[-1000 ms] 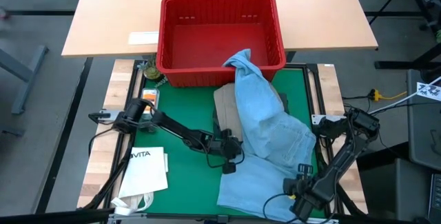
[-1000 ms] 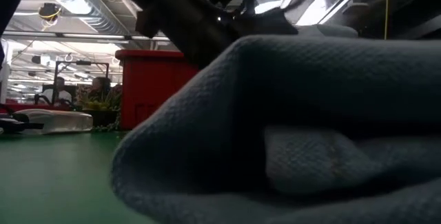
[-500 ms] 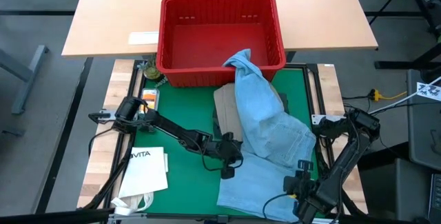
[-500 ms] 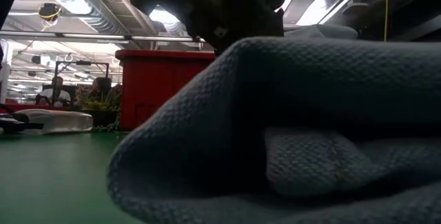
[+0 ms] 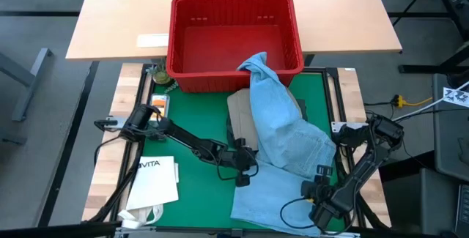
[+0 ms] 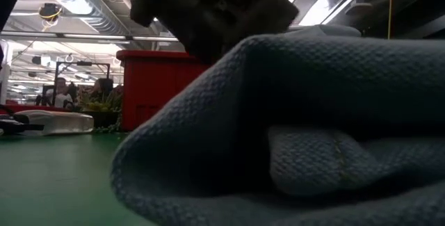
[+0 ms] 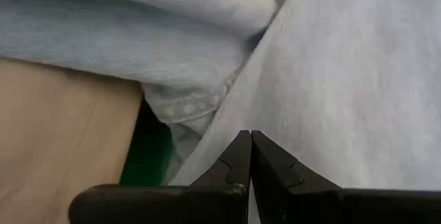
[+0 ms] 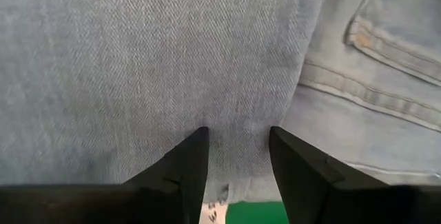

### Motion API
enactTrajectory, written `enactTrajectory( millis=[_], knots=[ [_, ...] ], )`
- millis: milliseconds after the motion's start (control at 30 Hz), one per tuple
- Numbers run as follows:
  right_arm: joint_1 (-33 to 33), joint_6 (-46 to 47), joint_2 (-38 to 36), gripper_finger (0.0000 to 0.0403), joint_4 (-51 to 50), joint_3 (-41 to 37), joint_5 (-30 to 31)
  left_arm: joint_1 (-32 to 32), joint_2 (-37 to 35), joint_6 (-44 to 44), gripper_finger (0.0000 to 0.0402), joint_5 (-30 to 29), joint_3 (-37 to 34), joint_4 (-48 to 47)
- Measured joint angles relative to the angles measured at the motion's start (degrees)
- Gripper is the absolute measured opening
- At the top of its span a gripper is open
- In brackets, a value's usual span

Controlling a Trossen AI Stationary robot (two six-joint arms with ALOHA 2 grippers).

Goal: Fold Laundry from Bin
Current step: Fold the light blue pants

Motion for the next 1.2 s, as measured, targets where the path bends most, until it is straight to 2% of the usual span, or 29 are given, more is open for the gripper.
enactTrajectory(
  millis=[367, 533, 667, 867, 1200],
  knots=[
    [0.0, -0.4, 0.0, 0.0156, 1.6, -0.7, -0.5, 0.1, 2.3, 0.1, 0.0004, -0.4, 0.1, -1.8],
    [0.1, -0.9, 0.0, 0.0156, -3.8, 4.8, -0.9, 0.0, -0.3, 0.1, 0.0004, 0.4, 0.0, -2.0],
    [0.1, -3.0, 0.0, 0.0156, -5.2, 10.4, -0.8, -0.8, -3.4, -1.6, 0.0004, 3.4, 0.0, -0.8],
    [0.9, -4.9, 0.0, 0.0156, 2.9, 15.0, 0.1, -4.7, -3.9, -4.5, 0.0004, 9.9, 0.0, 3.6],
    [5.7, -4.9, 2.8, 0.0156, 14.7, 15.1, 4.7, -12.4, -4.0, -4.5, 0.0004, 9.7, 0.0, 2.9]
  ],
)
